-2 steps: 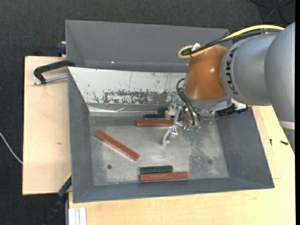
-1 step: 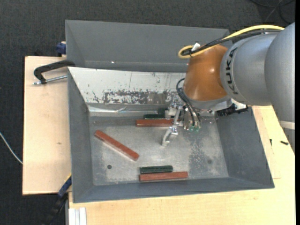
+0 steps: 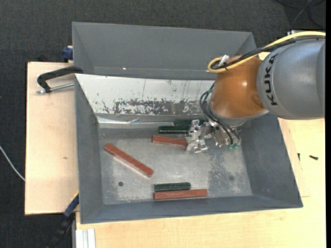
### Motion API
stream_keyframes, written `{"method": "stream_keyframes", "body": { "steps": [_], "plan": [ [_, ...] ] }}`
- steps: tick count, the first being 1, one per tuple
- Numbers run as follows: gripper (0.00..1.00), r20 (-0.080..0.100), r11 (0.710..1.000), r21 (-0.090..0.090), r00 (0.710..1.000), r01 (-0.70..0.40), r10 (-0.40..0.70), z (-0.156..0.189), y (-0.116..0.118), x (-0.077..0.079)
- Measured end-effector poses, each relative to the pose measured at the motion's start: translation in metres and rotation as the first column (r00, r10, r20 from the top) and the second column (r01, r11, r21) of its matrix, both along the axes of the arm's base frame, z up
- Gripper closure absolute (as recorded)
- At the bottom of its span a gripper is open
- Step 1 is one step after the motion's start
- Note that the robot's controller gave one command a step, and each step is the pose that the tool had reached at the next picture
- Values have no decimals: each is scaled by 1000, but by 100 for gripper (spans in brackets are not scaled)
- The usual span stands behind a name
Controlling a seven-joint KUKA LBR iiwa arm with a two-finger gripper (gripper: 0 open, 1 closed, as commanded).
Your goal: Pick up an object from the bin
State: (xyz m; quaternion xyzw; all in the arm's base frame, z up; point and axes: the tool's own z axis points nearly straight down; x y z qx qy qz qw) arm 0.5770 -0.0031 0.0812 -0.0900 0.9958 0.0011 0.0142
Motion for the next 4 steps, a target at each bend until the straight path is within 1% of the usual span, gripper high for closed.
{"method": "stream_keyframes", "body": {
  "steps": [1,2,3,4],
  "plan": [
    [100,0,1000,0,1000,0,0,0,0,0],
    [100,-26,1000,-3,1000,-1,1,41,1,-2],
    [0,-25,1000,-4,999,-29,29,58,-5,9],
    [0,-26,999,-4,999,-34,34,53,-6,10]
  ]
}}
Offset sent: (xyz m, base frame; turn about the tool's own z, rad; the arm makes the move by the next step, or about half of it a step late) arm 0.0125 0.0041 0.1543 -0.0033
